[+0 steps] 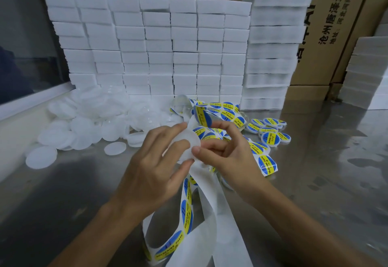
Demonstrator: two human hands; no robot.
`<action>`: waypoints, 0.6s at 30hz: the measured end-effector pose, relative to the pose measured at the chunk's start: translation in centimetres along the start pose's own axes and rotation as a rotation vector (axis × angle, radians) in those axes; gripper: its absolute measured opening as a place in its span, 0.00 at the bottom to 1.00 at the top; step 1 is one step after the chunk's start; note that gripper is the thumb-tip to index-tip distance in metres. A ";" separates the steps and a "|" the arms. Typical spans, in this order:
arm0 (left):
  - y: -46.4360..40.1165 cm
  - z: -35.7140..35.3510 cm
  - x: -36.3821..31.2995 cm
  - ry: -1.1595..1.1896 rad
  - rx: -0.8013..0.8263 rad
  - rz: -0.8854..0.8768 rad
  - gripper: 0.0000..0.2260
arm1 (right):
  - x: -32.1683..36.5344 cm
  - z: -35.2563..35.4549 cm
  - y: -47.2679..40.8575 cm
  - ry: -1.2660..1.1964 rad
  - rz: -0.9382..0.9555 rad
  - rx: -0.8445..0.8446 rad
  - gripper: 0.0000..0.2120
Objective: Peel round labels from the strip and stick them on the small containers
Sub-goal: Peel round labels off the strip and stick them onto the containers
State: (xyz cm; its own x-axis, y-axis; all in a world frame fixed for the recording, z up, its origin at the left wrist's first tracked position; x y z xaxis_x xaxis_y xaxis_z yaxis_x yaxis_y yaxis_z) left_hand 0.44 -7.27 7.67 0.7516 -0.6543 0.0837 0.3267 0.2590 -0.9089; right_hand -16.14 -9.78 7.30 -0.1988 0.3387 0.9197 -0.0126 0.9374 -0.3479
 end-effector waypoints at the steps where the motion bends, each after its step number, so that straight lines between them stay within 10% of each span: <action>1: 0.0 0.0 -0.1 0.004 0.008 -0.006 0.08 | -0.1 -0.1 0.1 -0.002 0.002 -0.007 0.22; 13: 0.6 0.0 0.7 -0.056 0.006 -0.134 0.12 | 0.7 0.0 0.1 -0.002 -0.050 -0.108 0.19; 18: 0.5 -0.4 1.2 0.116 -0.121 0.158 0.12 | 0.6 0.6 -0.2 0.038 -0.019 -0.204 0.10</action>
State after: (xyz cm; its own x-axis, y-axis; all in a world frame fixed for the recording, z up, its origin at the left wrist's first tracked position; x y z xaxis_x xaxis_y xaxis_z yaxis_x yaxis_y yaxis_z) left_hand 1.29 -8.26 7.13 0.7145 -0.6918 -0.1046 0.1339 0.2819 -0.9501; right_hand -16.87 -9.82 7.77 -0.1637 0.3201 0.9331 0.1837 0.9392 -0.2900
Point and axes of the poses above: each hand's wrist, its own y-axis away from the middle knuckle, its own z-axis out of the back of the hand, x = y × z, the point moved 2 cm from there along -y, towards the middle knuckle, and after that the axes turned 7 degrees about -x, right-handed, at the moved point
